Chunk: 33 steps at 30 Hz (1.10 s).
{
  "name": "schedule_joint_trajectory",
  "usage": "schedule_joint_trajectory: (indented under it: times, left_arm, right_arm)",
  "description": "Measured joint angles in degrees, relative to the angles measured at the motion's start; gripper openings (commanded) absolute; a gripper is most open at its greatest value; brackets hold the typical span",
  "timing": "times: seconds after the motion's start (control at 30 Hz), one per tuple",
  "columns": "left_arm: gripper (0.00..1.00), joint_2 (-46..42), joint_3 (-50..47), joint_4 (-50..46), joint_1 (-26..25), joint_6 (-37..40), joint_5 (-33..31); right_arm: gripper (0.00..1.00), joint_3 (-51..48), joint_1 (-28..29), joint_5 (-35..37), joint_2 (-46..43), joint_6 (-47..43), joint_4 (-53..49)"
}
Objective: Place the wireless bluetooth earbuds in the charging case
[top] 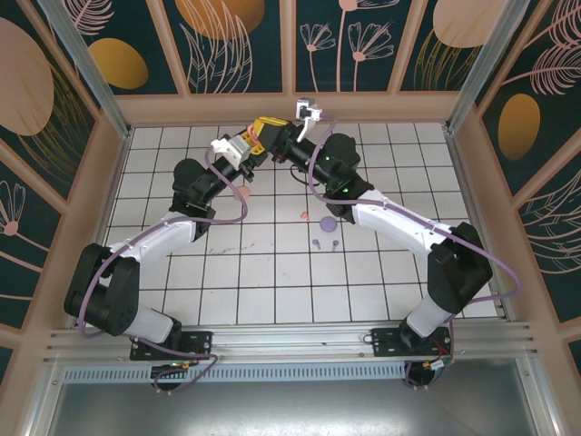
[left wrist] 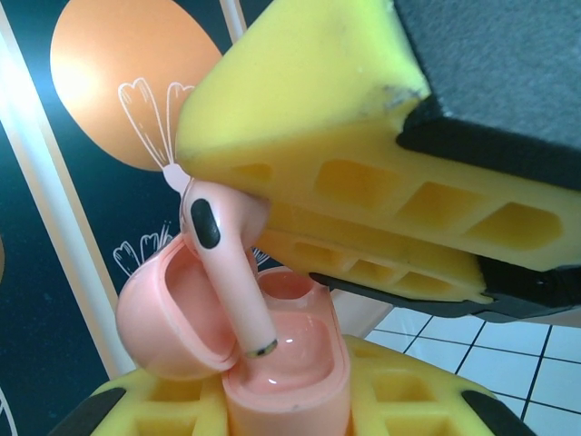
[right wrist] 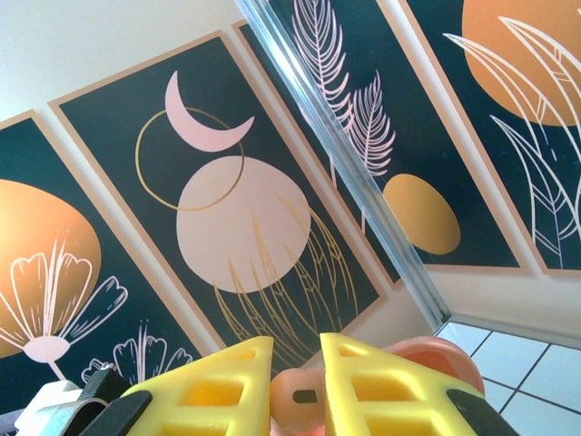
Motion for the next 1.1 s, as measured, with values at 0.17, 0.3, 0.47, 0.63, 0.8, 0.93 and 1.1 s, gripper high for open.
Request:
schedule_joint_trajectory:
  times: [0.17, 0.3, 0.47, 0.63, 0.8, 0.93, 1.1]
  left_arm:
    - [0.0, 0.0, 0.2, -0.72, 0.0, -0.37, 0.0]
    - [0.0, -0.09, 0.2, -1.51, 0.0, -0.52, 0.0]
    - [0.0, -0.46, 0.22, -2.01, 0.0, -0.52, -0.04]
    - [0.0, -0.74, 0.31, -2.95, 0.0, -0.55, -0.09]
    - [0.0, -0.74, 0.31, -3.32, 0.0, -0.57, -0.17]
    - [0.0, -0.74, 0.31, -3.32, 0.0, -0.79, 0.02]
    - [0.0, -1.33, 0.28, -3.23, -0.02, -0.85, 1.33]
  right_arm:
    - [0.18, -0.42, 0.17, 0.33, 0.0, -0.61, 0.07]
    - [0.18, -0.74, 0.74, 1.64, 0.0, -2.08, -0.04]
    - [0.18, -0.85, 1.27, 3.08, -0.02, -3.67, -0.02]
    - [0.21, -0.87, 1.42, 3.8, -0.02, -4.7, -0.09]
    - [0.29, -0.81, 1.42, 3.96, -0.26, -4.68, -0.72]
    - [0.38, 0.13, 1.53, 3.69, -1.16, -4.68, -3.63]
    - [0.42, 0.52, 1.38, 4.0, -4.07, -5.22, -10.21]
